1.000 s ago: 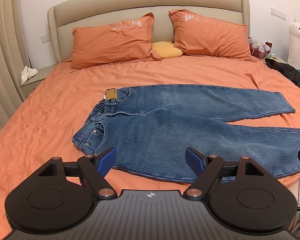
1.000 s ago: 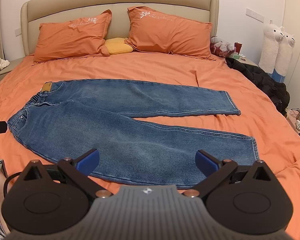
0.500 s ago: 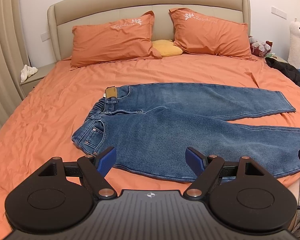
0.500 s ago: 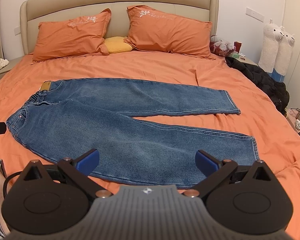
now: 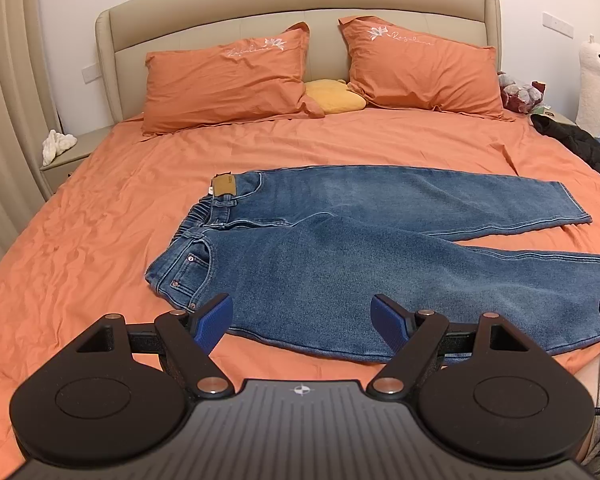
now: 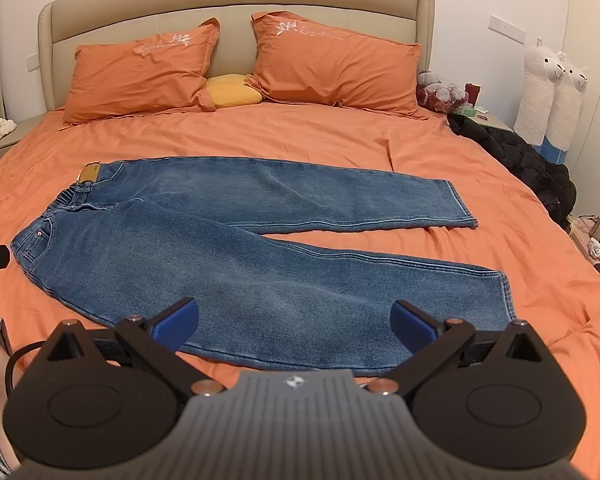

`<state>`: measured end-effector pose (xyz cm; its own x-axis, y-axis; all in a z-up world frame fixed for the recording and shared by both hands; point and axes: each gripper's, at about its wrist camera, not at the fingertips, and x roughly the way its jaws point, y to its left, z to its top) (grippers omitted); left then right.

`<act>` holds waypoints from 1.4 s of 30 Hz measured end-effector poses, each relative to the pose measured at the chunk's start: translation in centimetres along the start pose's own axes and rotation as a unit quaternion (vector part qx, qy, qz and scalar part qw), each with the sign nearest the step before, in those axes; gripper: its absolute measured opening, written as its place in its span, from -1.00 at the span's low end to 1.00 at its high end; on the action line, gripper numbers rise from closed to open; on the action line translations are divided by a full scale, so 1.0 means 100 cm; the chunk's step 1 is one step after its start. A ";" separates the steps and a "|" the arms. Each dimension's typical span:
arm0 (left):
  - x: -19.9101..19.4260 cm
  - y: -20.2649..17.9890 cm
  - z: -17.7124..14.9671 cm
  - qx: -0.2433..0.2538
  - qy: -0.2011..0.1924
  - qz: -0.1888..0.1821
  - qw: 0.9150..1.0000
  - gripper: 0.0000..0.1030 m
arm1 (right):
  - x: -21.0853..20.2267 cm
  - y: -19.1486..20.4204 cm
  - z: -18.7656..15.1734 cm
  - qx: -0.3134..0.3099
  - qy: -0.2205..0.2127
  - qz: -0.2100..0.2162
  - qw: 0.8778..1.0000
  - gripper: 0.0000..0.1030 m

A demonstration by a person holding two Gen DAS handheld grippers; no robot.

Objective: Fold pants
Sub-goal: 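Lower both tools to the jeans edges, left at waistband, right at leg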

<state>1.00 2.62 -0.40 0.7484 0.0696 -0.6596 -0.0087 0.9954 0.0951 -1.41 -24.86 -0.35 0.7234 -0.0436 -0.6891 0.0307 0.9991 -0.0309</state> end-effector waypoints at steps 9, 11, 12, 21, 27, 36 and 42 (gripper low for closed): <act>0.005 0.003 0.002 0.036 0.006 0.004 0.999 0.78 | -0.002 -0.015 0.004 -0.008 -0.021 0.000 1.000 0.90; 0.009 0.007 0.005 0.061 0.008 0.007 0.998 0.74 | -0.001 -0.027 0.006 -0.016 -0.039 0.010 0.999 0.90; 0.011 0.010 0.006 0.076 0.008 0.007 0.997 0.73 | 0.000 -0.033 0.008 -0.025 -0.044 0.018 0.999 0.90; 0.055 0.032 0.026 0.195 0.036 -0.040 0.979 0.50 | 0.058 -0.084 0.024 -0.127 0.024 0.039 0.991 0.19; 0.111 0.043 0.028 0.276 0.090 -0.047 0.956 0.50 | 0.124 -0.112 0.025 -0.152 0.148 0.078 0.974 -0.15; 0.192 0.052 -0.003 0.368 0.201 -0.052 0.906 0.50 | 0.204 -0.142 0.001 -0.206 0.299 0.061 0.930 -0.21; 0.225 0.047 -0.028 0.425 0.245 -0.053 0.870 0.50 | 0.226 -0.156 -0.012 -0.230 0.355 0.061 0.904 -0.22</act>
<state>15.98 9.07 -16.86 0.3410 0.2070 -0.9170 0.6927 0.6041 0.3940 13.62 -41.46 -16.35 0.0709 -0.0854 -0.9938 -0.4271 0.8978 -0.1076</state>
